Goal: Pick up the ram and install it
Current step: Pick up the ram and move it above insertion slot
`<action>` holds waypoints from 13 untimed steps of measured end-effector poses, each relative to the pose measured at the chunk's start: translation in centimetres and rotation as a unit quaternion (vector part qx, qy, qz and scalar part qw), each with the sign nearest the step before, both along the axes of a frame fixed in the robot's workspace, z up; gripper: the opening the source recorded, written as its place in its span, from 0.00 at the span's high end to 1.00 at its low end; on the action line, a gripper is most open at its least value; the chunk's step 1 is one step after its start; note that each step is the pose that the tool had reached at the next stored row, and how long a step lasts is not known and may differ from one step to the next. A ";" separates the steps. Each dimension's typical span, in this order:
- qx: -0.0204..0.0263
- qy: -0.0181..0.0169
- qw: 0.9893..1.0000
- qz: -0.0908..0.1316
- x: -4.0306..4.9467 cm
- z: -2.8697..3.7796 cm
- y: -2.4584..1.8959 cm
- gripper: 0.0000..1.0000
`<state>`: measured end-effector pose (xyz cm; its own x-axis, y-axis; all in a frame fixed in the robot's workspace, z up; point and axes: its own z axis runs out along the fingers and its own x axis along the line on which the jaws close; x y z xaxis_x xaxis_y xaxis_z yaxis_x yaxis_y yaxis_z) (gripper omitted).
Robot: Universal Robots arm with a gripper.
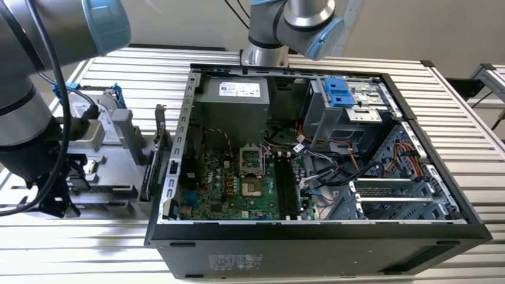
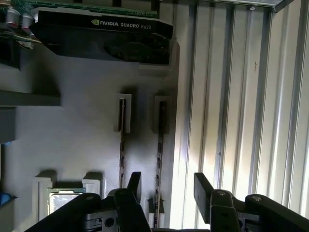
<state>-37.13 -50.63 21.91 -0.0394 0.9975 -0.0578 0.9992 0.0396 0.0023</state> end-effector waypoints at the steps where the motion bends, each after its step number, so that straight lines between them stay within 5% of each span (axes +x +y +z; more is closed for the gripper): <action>1: 0.000 0.000 1.000 0.000 0.00 -0.04 -0.01 0.00; 13: 0.000 0.000 1.000 0.000 0.01 -0.24 -0.01 0.00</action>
